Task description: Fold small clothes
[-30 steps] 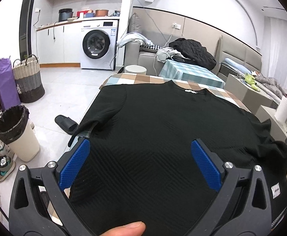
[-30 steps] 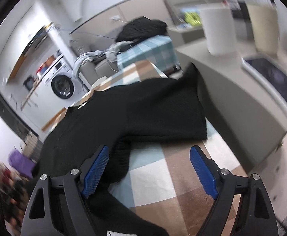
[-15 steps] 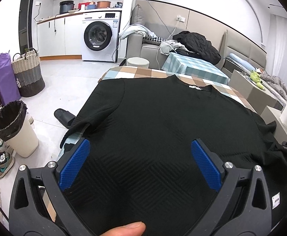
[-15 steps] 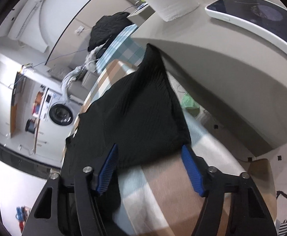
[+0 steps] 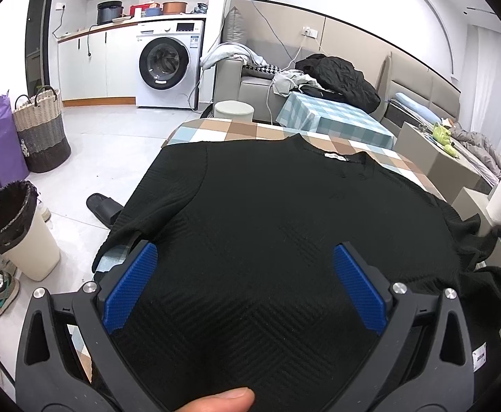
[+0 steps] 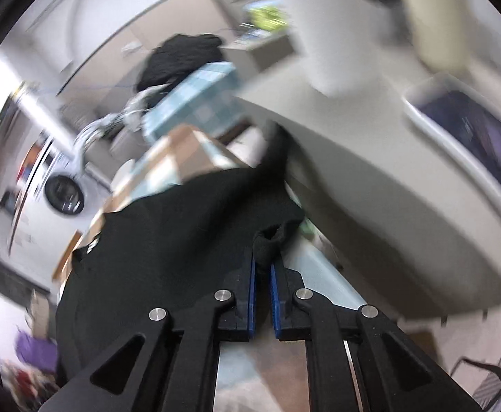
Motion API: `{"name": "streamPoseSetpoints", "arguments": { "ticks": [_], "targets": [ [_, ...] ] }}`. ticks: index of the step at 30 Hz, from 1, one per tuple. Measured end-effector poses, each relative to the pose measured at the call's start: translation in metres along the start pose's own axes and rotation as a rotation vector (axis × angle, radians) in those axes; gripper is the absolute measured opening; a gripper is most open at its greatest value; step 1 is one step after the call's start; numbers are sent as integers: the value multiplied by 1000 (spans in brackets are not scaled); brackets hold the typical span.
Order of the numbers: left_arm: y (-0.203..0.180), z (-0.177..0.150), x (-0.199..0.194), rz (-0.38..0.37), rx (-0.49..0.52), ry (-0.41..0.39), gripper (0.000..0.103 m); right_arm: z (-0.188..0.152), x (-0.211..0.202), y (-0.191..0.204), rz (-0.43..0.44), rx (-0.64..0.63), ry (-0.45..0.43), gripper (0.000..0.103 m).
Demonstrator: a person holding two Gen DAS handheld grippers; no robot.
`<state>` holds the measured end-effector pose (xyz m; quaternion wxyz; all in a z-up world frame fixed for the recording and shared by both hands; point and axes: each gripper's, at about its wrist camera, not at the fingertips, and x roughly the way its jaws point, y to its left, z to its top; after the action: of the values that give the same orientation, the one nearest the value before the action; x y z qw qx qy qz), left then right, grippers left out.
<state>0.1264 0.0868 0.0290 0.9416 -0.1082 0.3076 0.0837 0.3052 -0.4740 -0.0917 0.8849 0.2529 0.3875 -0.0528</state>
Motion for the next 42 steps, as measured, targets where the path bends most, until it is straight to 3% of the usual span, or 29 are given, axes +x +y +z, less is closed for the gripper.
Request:
{"name": "streamPoseSetpoints", "arguments": {
  "ticks": [4, 8, 10, 11, 13, 14, 16, 18, 22, 26, 28, 29, 31, 32, 33, 42],
  "targets": [
    [2, 3, -3, -4, -14, -28, 102, 13, 2, 78, 175, -232, 20, 8],
    [6, 6, -6, 5, -25, -31, 102, -10, 15, 159, 437, -466, 193, 8],
    [6, 4, -8, 11, -22, -29, 102, -29, 20, 190, 524, -571, 300, 8],
    [7, 4, -8, 16, -20, -27, 102, -42, 26, 203, 527, -639, 374, 11],
    [8, 2, -8, 23, -21, -22, 102, -52, 31, 210, 494, -654, 408, 23],
    [10, 1, -8, 25, -23, -18, 102, -52, 32, 208, 484, -651, 409, 29],
    [12, 0, -7, 30, -25, -13, 102, -43, 33, 190, 439, -603, 379, 31],
    [13, -1, -6, 33, -26, -8, 102, -35, 35, 166, 373, -539, 356, 45],
    [15, 1, 0, 42, -26, 0, 102, -18, 56, 106, 195, -422, 371, 46],
    [15, 4, 5, 59, -25, 7, 102, -23, 78, 84, 274, -363, 464, 46],
    [14, 5, 6, 66, -23, 7, 102, -27, 86, 89, 285, -390, 466, 46],
    [14, 5, 5, 70, -22, 7, 102, -29, 90, 93, 262, -409, 454, 46],
    [14, 5, 6, 81, -18, 9, 102, -30, 91, 97, 253, -423, 411, 36],
    [14, 6, 6, 87, -17, 11, 102, -30, 94, 99, 253, -439, 382, 20],
    [14, 6, 7, 91, -17, 13, 102, -29, 94, 101, 247, -460, 352, 12],
    [14, 4, 1, 120, -5, 10, 102, 0, 92, 56, 172, -289, 236, 6]
  ]
}}
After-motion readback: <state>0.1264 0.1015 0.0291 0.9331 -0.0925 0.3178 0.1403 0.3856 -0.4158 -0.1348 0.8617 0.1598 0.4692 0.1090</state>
